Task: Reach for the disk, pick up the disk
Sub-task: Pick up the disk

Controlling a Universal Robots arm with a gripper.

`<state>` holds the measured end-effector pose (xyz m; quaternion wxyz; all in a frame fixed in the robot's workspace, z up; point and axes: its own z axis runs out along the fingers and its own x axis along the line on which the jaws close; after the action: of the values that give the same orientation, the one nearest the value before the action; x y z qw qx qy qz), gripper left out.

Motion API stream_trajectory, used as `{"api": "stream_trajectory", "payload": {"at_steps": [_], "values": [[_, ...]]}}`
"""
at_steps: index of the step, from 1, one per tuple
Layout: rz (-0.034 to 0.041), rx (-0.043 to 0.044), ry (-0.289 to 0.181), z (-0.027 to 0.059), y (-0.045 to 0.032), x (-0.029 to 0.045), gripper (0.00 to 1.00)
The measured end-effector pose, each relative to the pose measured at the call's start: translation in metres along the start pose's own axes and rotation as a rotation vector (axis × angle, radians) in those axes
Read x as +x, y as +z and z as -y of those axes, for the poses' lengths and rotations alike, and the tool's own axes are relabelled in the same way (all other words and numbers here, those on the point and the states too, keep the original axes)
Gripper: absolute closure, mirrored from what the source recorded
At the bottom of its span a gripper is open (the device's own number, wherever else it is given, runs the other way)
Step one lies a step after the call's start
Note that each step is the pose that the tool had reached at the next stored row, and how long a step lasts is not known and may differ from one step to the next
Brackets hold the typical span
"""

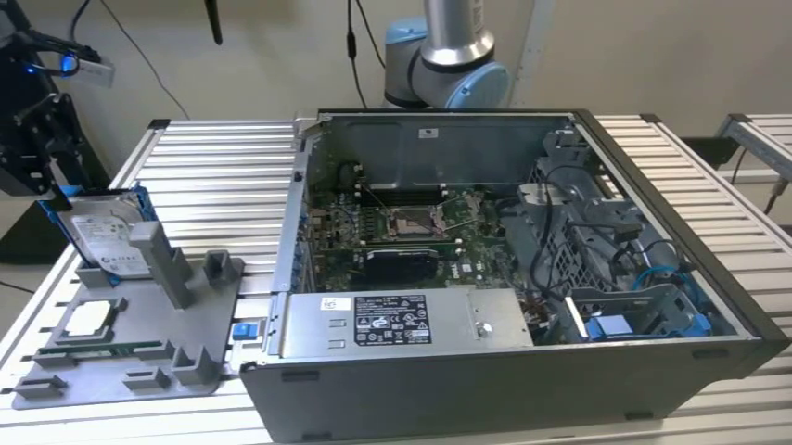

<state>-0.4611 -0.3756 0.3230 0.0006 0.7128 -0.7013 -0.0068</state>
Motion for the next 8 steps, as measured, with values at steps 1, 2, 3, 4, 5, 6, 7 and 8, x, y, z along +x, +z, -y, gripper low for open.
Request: {"api": "stream_trajectory", "payload": {"at_steps": [1,2,3,4,5,6,7,8], "values": [[0.0001,-0.0001,0.0,0.0,0.0019,0.0,0.0],[0.0002,-0.0001,0.0,0.0,0.0037,0.0,0.0],[0.0002,-0.0001,0.0,0.0,0.0056,0.0001,0.0],[0.0002,-0.0001,0.0,0.0,0.0074,0.0001,0.0],[0.0002,-0.0002,0.0,0.0001,0.0092,0.0001,0.0],[0.0002,-0.0001,0.0,0.0001,0.011,0.0001,0.0],[0.0003,0.0,0.0,0.0001,0.0128,0.0001,0.0],[0.0003,0.0,0.0,0.0002,0.0146,0.0001,0.0]]}}
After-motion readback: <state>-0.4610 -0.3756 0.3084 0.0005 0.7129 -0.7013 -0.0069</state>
